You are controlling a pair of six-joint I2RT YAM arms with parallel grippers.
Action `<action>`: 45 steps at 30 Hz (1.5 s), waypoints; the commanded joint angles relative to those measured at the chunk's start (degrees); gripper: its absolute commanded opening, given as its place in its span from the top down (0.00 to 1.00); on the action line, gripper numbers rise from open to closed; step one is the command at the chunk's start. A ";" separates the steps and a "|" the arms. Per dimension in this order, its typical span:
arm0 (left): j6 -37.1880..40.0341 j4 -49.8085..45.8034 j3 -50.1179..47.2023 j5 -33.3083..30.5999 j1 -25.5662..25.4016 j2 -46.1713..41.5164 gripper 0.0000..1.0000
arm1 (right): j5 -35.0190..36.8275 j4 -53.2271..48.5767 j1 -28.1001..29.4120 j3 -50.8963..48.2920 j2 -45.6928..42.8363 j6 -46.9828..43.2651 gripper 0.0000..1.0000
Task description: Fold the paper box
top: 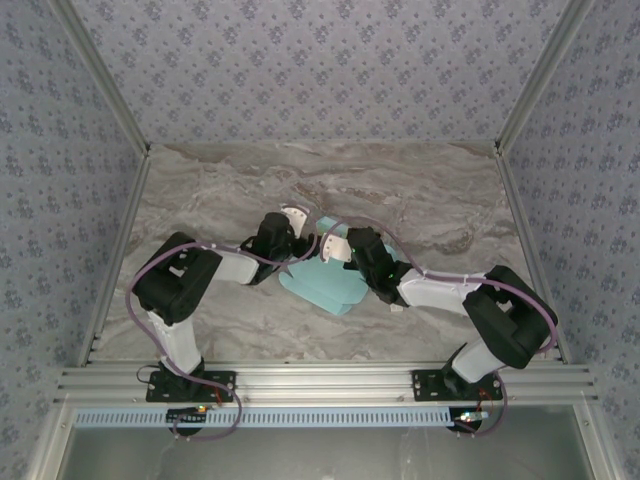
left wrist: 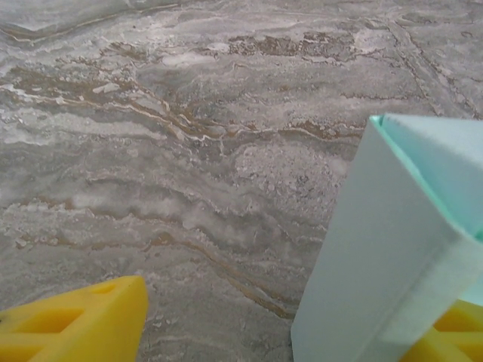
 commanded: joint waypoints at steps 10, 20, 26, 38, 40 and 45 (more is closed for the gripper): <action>0.63 -3.74 2.15 -1.86 0.23 1.32 0.31 | 2.20 -1.68 0.42 1.12 -2.23 0.79 0.96; -1.42 -5.58 5.76 -8.53 -1.29 4.09 0.50 | 2.42 -2.81 1.87 0.79 -3.40 1.64 0.96; -3.27 -4.20 5.48 -14.21 -2.27 4.77 0.63 | 1.71 -3.66 2.29 0.20 -4.58 3.87 0.96; -12.72 -6.82 6.93 -28.93 -4.04 4.47 0.83 | 1.70 -3.79 3.52 -0.98 -5.06 8.52 0.96; -13.48 -6.91 6.88 -30.15 -4.08 4.38 0.85 | 1.46 -3.70 3.64 -1.07 -5.20 9.26 0.96; -14.85 -6.00 6.38 -32.13 -4.10 4.04 0.89 | 1.06 -3.70 3.59 -1.37 -5.28 10.01 0.95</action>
